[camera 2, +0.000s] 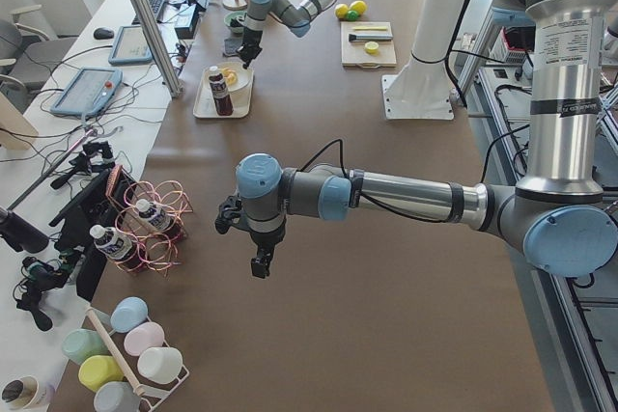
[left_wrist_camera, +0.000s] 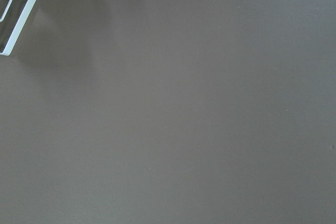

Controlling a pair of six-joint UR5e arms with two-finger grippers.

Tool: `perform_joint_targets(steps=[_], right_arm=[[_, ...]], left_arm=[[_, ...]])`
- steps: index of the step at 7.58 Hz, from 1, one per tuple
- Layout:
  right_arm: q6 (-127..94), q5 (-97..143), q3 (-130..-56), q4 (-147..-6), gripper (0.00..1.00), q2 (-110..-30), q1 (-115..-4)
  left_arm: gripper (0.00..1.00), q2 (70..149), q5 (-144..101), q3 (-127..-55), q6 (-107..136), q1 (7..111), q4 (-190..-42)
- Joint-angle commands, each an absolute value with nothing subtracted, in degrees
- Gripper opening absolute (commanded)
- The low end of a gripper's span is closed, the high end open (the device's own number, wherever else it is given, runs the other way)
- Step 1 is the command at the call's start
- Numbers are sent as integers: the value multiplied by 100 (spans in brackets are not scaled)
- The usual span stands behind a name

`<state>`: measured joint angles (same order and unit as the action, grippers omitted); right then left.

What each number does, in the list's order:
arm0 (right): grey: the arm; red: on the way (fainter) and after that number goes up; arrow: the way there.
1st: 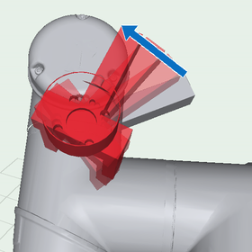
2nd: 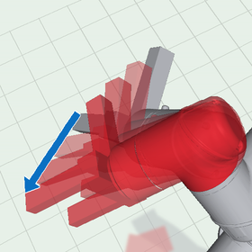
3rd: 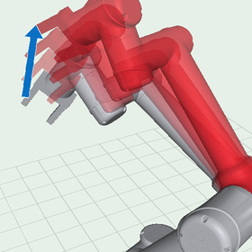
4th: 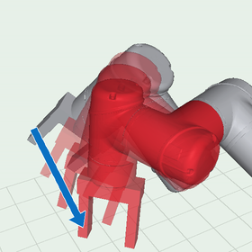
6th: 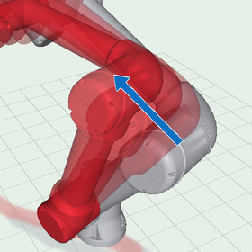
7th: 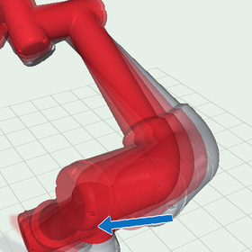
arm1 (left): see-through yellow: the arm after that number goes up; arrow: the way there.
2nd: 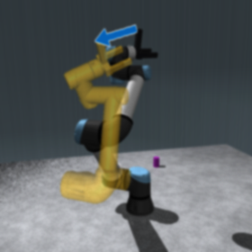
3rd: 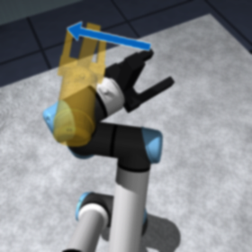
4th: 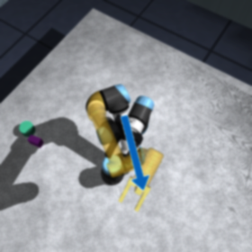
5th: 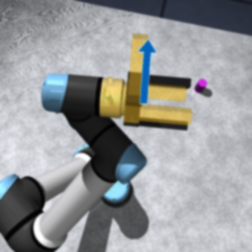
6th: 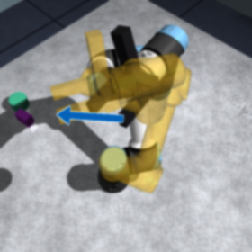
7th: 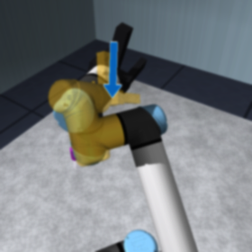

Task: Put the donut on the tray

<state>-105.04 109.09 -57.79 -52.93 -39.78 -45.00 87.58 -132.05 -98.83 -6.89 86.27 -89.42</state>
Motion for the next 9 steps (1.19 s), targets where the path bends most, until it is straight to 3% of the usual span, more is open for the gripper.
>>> perform_joint_targets(steps=[1, 4, 5, 8, 9], right_arm=[[-10485, 11074, -5478, -5291, 0, -3772, -4711], [-10468, 11057, -5037, -5169, 0, -3559, -4623], [-10433, 10900, -4993, -5168, 96, -3560, -4553], [-10170, 10898, -5140, -5194, 100, -3568, -4657], [-10108, 11142, -5498, -5238, 100, -3603, -4884]], left_arm=[[98, 8780, -13210, -9879, -694, 8631, -8947], [98, 8850, -13201, -9870, -686, 8631, -8939], [98, 8859, -13201, -9870, -686, 8631, -8938], [98, 8991, -13201, -9861, -642, 8631, -8903], [98, 9000, -13201, -9835, -642, 8631, -8903]])
